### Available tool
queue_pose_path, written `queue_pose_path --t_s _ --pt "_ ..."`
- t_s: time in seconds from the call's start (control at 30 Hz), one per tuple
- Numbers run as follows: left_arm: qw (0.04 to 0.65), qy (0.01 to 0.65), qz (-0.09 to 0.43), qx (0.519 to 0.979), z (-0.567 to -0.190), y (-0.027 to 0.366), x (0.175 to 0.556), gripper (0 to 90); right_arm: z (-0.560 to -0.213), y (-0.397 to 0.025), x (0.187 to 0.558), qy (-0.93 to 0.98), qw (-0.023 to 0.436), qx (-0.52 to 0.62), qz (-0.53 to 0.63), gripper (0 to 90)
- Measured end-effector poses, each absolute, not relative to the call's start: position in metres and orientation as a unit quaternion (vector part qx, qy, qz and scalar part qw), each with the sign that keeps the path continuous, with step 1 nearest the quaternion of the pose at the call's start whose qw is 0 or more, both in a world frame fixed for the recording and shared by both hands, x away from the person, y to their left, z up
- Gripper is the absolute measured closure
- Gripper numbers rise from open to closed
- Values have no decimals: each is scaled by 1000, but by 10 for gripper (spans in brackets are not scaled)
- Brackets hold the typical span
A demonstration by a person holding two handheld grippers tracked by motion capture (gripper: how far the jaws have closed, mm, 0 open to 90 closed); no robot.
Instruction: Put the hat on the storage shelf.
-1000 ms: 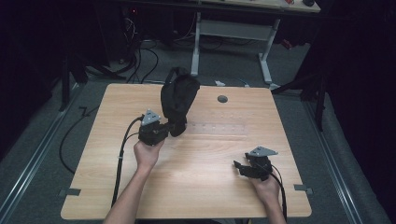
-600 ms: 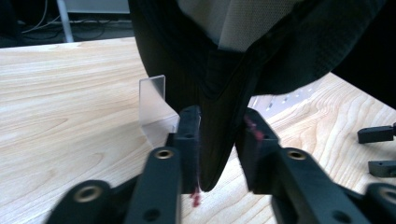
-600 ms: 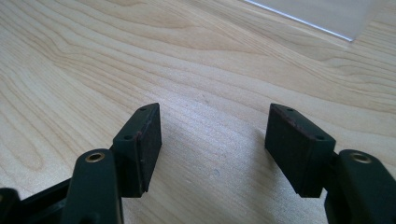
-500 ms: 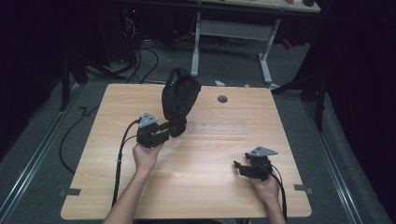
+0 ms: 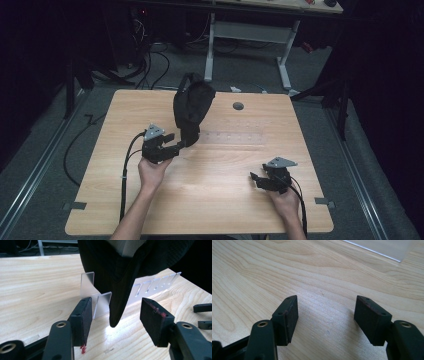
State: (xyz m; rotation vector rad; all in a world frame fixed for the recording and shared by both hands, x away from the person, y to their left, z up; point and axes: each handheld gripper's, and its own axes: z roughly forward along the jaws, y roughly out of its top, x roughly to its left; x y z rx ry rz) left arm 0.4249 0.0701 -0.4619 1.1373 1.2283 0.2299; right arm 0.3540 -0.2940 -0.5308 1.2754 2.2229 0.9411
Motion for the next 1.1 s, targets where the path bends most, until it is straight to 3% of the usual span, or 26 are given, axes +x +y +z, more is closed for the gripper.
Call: queue_pose_path --t_s 1.1 --pt "646 555 111 512 -460 91 394 382 -531 -294 354 797 204 457 338 362"
